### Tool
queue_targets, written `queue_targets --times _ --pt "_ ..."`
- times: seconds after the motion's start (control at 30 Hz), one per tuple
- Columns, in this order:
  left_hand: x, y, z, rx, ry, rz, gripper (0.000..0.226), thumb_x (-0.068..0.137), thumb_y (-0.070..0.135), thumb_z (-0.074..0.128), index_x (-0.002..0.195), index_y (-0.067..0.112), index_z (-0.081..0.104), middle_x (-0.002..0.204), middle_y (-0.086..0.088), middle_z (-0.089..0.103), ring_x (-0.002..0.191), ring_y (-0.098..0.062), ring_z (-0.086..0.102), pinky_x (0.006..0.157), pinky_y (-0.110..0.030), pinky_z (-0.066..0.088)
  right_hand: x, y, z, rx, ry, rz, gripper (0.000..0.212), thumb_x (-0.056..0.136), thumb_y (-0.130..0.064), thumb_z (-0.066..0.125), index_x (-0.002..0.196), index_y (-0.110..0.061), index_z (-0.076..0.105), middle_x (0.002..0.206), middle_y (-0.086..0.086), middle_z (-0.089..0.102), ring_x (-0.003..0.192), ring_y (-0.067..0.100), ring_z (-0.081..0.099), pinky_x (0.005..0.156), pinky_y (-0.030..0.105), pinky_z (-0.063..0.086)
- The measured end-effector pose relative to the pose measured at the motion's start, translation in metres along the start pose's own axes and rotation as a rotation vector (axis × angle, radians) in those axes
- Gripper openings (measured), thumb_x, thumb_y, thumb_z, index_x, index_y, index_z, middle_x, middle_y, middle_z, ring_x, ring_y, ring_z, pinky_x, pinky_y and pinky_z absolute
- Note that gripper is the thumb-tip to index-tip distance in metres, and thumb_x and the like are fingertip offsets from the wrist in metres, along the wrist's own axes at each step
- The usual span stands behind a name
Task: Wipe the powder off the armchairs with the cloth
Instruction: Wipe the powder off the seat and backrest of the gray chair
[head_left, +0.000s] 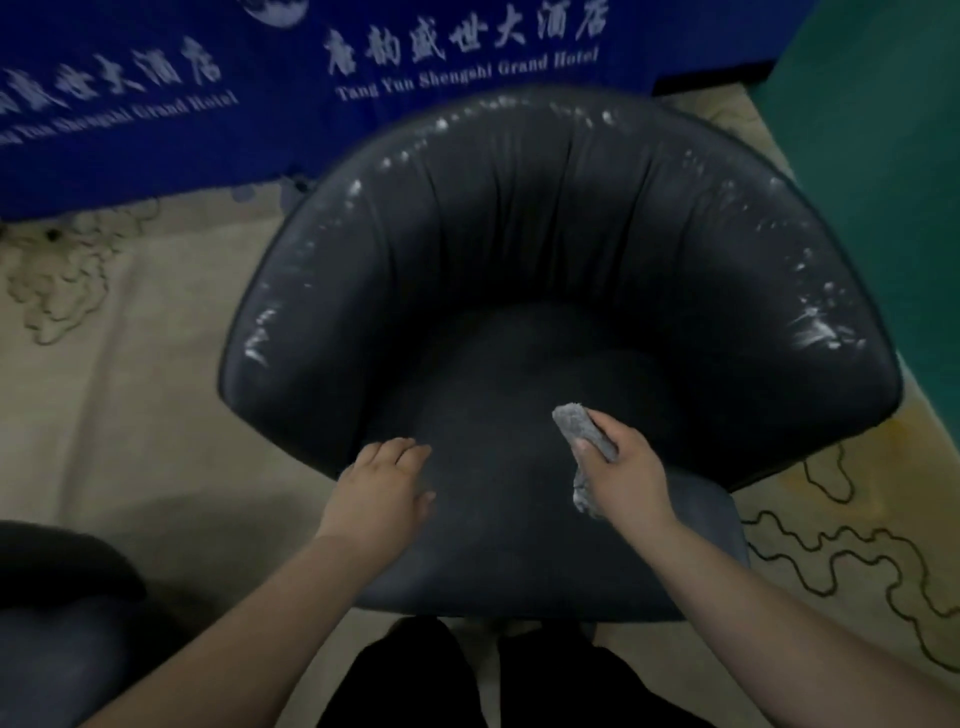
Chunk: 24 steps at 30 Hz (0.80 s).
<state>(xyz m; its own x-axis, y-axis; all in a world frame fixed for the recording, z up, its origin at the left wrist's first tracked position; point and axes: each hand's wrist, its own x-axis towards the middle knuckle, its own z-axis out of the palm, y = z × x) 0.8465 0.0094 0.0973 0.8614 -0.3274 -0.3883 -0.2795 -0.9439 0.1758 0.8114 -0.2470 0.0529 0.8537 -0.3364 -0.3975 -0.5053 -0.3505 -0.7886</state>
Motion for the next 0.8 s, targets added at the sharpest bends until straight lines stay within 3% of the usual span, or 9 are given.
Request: queue_targets --times 0.13,0.27,0.37,0.53,0.8 --pt "-0.022 -0.047 -0.032 -0.015 0.053 -0.002 0.057 0.094 0.039 0.049 0.147 0.024 0.034 0.148 0.005 0.036 0.132 -0.018 0.033 0.111 -0.031 0.030 -0.021 -0.057 0.024 0.060 0.049 -0.036 0.033 0.092 -0.022 0.057 0.125 -0.028 0.060 0.112 -0.002 0.062 0.095 0.007 0.060 0.076 0.019 0.044" --pt "-0.033 -0.102 -0.063 -0.076 0.101 0.018 0.055 0.094 0.038 0.051 0.144 0.020 0.038 0.143 0.001 0.042 0.129 -0.022 0.038 0.110 -0.030 0.030 -0.041 -0.110 0.062 0.117 0.138 -0.052 0.026 0.090 -0.023 0.055 0.113 -0.033 0.063 0.098 0.000 0.067 0.089 0.015 0.065 0.081 0.035 0.054" --pt "-0.039 -0.137 -0.082 -0.122 0.097 0.047 0.056 0.094 0.037 0.052 0.144 0.018 0.037 0.140 -0.002 0.044 0.128 -0.023 0.040 0.109 -0.030 0.030 -0.064 -0.145 0.090 0.168 0.219 -0.058 0.028 0.092 -0.020 0.055 0.115 -0.033 0.062 0.090 -0.003 0.068 0.084 0.017 0.067 0.080 0.037 0.055" --pt "-0.045 -0.179 -0.114 -0.160 0.104 0.085 0.057 0.093 0.037 0.055 0.144 0.020 0.036 0.140 -0.003 0.043 0.129 -0.025 0.040 0.106 -0.032 0.033 -0.099 -0.183 0.130 0.249 0.287 -0.034 0.022 0.091 -0.021 0.054 0.104 -0.036 0.063 0.084 -0.001 0.069 0.079 0.021 0.068 0.078 0.045 0.057" --pt "-0.028 -0.213 -0.145 -0.223 0.130 0.055 0.056 0.093 0.034 0.056 0.143 0.018 0.037 0.140 -0.007 0.042 0.129 -0.027 0.038 0.105 -0.033 0.032 -0.111 -0.214 0.155 0.262 0.246 -0.053 0.027 0.094 -0.016 0.054 0.096 -0.043 0.058 0.083 -0.008 0.066 0.076 0.013 0.065 0.073 0.035 0.056"
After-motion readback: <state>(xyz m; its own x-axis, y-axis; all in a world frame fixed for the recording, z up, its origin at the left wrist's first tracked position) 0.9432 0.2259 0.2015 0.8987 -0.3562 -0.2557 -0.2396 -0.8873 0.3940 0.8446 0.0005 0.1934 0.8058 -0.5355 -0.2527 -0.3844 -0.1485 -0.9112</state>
